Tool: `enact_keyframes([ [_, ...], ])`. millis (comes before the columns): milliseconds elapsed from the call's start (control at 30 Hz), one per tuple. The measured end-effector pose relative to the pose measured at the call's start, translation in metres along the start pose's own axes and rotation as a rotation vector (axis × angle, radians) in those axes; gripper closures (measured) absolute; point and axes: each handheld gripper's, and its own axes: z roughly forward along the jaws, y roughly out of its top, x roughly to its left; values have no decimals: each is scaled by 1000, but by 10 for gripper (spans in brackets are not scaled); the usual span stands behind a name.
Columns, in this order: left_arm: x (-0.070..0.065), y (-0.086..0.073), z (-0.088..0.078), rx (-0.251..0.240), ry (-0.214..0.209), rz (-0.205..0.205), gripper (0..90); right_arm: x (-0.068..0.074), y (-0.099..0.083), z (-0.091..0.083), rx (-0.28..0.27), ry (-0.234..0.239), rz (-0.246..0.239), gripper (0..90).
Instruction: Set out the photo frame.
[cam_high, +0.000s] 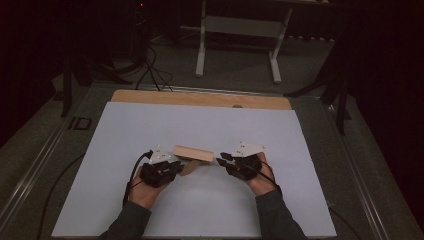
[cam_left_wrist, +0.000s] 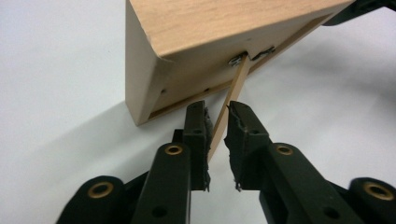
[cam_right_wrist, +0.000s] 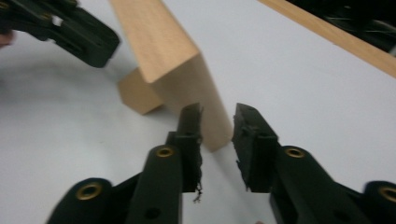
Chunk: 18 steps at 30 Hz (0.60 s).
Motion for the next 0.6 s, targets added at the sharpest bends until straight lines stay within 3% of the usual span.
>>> enact_keyframes([
  [267, 0, 2, 0, -16, 7, 2, 889, 1, 2, 5, -25, -71, 37, 870],
  [600, 0, 6, 1, -28, 28, 3, 893, -1, 5, 20, -30, -70, 82, 897],
])
